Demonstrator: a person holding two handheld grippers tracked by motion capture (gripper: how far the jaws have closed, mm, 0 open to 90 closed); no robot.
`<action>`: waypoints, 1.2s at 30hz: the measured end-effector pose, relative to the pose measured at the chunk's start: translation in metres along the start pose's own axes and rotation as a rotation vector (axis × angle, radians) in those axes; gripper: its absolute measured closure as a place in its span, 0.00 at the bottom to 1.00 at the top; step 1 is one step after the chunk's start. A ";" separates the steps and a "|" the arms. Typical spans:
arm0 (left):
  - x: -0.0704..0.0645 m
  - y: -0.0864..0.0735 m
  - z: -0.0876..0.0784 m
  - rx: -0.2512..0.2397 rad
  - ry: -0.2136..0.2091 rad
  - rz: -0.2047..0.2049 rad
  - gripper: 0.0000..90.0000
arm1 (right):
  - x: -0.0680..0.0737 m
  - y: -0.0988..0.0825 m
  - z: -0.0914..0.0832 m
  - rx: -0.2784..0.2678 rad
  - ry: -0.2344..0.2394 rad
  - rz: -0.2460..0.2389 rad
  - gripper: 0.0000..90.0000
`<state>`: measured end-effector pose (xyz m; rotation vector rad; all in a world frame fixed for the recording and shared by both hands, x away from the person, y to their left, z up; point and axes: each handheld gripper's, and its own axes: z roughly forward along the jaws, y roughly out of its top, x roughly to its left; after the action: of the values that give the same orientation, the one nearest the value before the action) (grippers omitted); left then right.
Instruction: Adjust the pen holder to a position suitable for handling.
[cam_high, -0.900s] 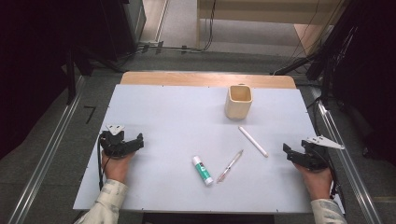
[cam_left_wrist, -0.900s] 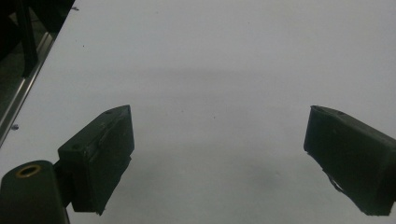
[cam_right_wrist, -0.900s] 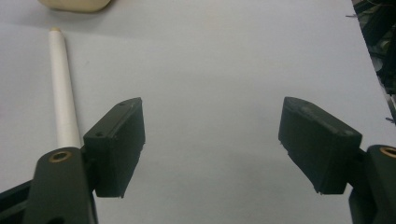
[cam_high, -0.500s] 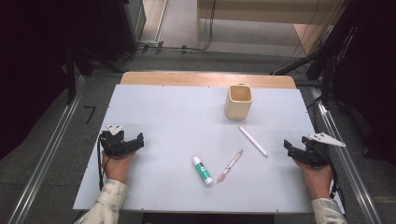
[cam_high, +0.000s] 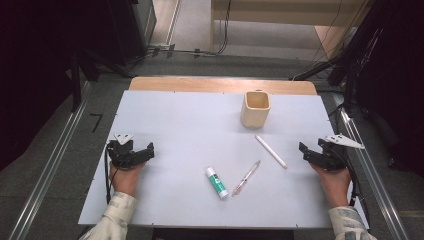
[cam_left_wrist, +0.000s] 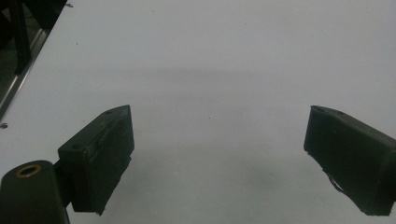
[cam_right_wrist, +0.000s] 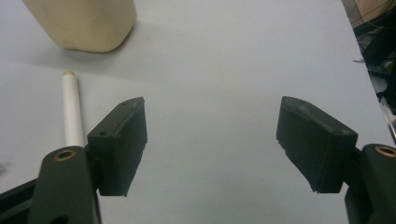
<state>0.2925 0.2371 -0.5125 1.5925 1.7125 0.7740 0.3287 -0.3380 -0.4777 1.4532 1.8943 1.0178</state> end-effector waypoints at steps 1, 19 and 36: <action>0.000 0.000 0.000 0.000 -0.001 -0.001 0.10 | 0.001 0.001 0.002 -0.005 0.006 -0.001 0.26; 0.000 0.000 -0.001 -0.001 -0.007 -0.005 0.10 | 0.024 0.033 0.032 -0.004 0.037 -0.013 0.28; 0.000 -0.002 0.001 0.015 -0.006 0.001 0.10 | 0.045 0.062 0.050 -0.033 0.067 -0.046 0.29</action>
<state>0.2922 0.2371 -0.5145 1.6039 1.7172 0.7580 0.3903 -0.2741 -0.4544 1.3658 1.9392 1.0832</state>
